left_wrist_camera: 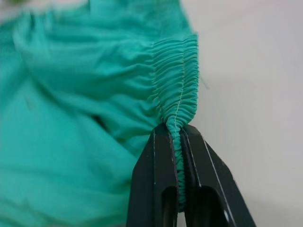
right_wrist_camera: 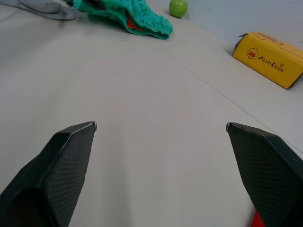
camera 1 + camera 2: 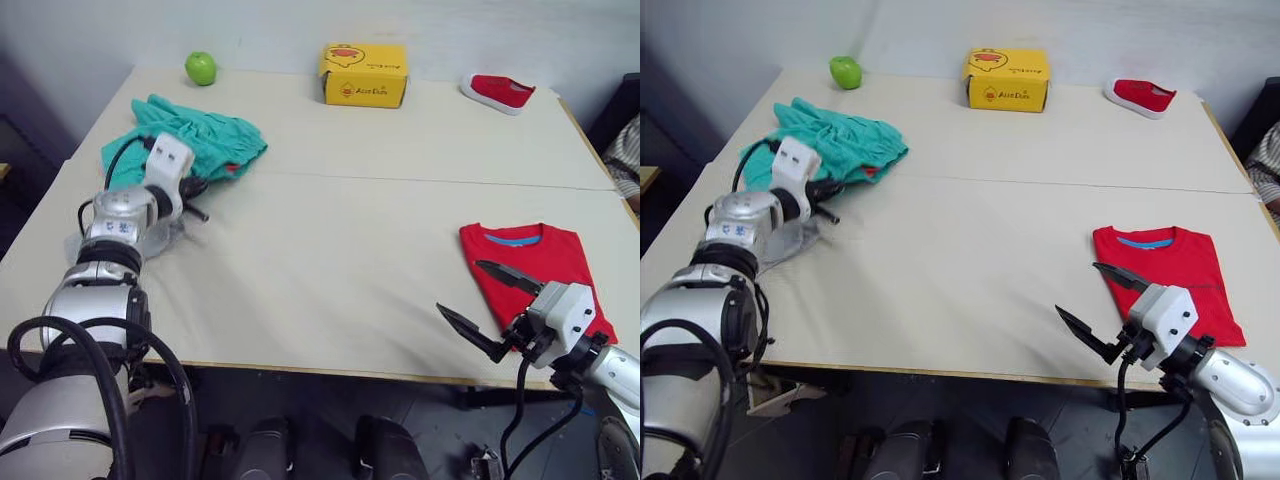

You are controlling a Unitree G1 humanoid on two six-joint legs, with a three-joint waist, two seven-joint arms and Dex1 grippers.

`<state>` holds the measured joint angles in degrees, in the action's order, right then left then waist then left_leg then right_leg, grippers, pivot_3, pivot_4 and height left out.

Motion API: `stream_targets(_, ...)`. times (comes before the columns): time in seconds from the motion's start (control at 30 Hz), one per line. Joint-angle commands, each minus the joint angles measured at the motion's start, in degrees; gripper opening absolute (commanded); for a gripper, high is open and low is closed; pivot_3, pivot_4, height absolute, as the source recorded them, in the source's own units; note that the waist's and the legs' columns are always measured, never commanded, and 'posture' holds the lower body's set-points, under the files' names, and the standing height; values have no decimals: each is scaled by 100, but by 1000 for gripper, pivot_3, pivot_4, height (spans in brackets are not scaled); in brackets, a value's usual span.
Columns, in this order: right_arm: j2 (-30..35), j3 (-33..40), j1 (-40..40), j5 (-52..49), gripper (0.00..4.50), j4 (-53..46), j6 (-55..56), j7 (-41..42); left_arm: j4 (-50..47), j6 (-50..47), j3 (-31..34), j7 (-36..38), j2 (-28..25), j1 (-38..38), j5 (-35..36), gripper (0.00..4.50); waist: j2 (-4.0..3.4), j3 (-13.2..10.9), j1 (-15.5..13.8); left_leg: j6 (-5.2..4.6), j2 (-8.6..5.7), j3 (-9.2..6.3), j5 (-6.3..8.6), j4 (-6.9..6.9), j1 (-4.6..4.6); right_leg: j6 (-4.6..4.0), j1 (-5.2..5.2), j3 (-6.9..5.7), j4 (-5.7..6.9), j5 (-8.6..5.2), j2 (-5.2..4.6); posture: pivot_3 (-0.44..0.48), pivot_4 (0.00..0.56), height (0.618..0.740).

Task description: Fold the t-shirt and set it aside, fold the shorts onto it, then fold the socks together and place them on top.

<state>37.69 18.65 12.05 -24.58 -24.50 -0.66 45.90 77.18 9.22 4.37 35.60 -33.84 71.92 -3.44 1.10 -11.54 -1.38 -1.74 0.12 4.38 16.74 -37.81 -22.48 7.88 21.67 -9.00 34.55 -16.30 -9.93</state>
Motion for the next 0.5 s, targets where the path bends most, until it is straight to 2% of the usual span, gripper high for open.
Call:
stream_targets(0.03,168,359,-200,57,4500,402,257,105,-369,381,152,700,182,547,250,79,0,0,-14,-7,-2,1,4,-8,-6,4,0,1,-4,2,-2,0,150,740)
stream_targets(0.17,341,465,-310,125,4500,742,410,306,-725,366,82,1867,599,671,450,79,-1,0,-6,-23,-17,8,14,-15,-10,10,-1,4,-9,5,-13,0,150,740)
stream_targets(0.27,461,629,-326,128,4500,1042,525,419,-1442,54,11,2799,1025,459,780,79,-1,0,-2,-24,-29,33,15,-15,-15,10,-1,-2,-14,5,-11,0,150,740)
stream_targets(0.4,576,866,-305,150,4500,1319,666,493,-3737,-1423,-458,3214,1757,-585,1287,79,-3,-1,17,-24,-27,47,15,-21,-22,12,-1,-2,-22,6,-9,0,150,740)
stream_targets(0.5,546,1055,-186,118,4500,1285,642,430,-5457,-2340,-997,2878,2278,-1645,1408,79,-10,1,6,-24,-12,33,15,-22,-16,12,-7,3,-21,7,-9,0,150,740)
